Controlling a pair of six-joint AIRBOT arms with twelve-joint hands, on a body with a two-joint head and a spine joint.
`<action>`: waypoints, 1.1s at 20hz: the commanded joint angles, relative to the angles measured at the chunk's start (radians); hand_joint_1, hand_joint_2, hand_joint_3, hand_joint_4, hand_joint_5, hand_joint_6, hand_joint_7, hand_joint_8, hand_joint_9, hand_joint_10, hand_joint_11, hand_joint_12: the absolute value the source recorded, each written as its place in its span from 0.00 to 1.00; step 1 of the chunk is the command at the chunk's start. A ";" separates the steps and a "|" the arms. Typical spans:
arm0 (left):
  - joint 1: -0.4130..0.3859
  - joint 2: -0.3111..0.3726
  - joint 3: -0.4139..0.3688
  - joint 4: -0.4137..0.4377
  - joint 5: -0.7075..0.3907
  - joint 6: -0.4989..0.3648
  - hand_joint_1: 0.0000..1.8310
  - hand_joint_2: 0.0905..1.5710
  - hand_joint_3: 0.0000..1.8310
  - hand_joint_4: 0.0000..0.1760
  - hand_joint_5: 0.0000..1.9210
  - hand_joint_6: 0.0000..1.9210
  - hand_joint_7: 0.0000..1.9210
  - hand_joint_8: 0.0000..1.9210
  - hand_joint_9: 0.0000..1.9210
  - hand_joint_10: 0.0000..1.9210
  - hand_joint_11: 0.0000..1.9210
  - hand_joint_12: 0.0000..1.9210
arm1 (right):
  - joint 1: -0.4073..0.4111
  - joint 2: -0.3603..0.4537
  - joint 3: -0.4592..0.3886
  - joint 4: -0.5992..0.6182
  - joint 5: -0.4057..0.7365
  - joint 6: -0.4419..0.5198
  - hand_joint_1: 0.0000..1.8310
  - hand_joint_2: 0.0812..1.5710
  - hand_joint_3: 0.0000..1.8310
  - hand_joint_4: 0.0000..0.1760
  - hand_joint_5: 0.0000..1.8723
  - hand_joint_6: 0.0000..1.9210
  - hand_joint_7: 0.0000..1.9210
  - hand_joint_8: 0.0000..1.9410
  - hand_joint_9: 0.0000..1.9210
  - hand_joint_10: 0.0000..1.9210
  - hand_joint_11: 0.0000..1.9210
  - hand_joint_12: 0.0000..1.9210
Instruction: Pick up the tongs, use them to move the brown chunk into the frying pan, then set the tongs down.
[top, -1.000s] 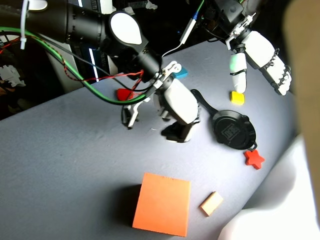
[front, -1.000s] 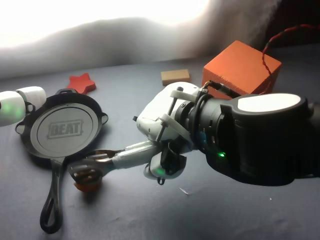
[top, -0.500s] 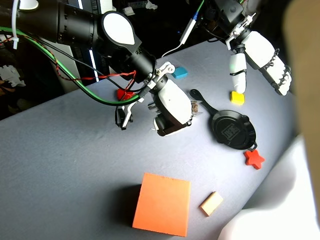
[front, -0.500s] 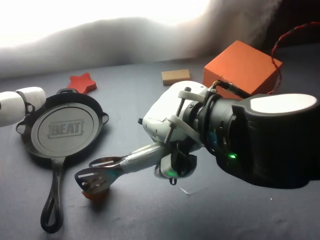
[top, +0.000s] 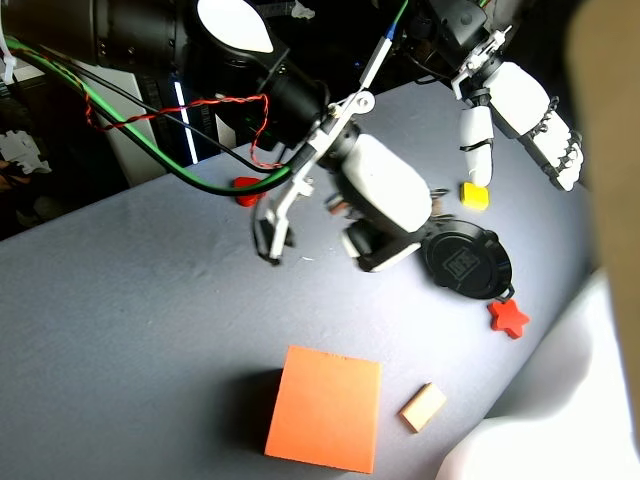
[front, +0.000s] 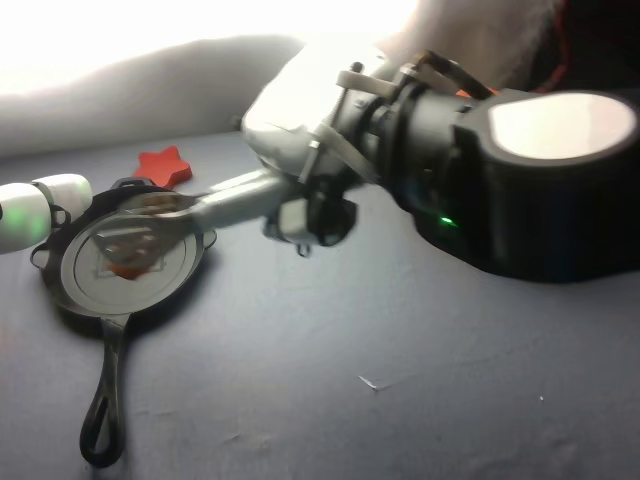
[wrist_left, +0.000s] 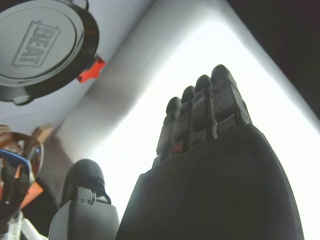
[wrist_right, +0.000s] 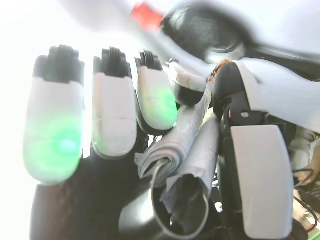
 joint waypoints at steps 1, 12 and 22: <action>-0.002 0.007 0.001 0.073 -0.078 0.001 0.00 0.71 0.00 0.00 0.00 0.00 0.00 0.00 0.00 0.00 0.00 0.00 | -0.002 -0.010 0.014 -0.101 0.022 0.040 0.49 0.90 0.00 1.00 0.70 1.00 0.80 1.00 0.86 1.00 0.88 1.00; -0.001 -0.005 0.004 0.073 -0.086 0.000 0.00 0.72 0.01 0.00 0.01 0.00 0.00 0.00 0.00 0.00 0.00 0.00 | -0.114 -0.182 0.277 -0.435 0.028 0.253 0.51 0.89 0.00 1.00 0.68 1.00 0.78 1.00 0.84 1.00 0.87 1.00; -0.005 -0.005 0.004 0.073 -0.087 -0.001 0.00 0.73 0.01 0.00 0.02 0.00 0.00 0.00 0.00 0.00 0.00 0.00 | -0.142 -0.186 0.301 -0.512 0.024 0.271 0.31 0.96 0.00 0.00 0.52 0.97 0.65 0.98 0.70 1.00 0.70 1.00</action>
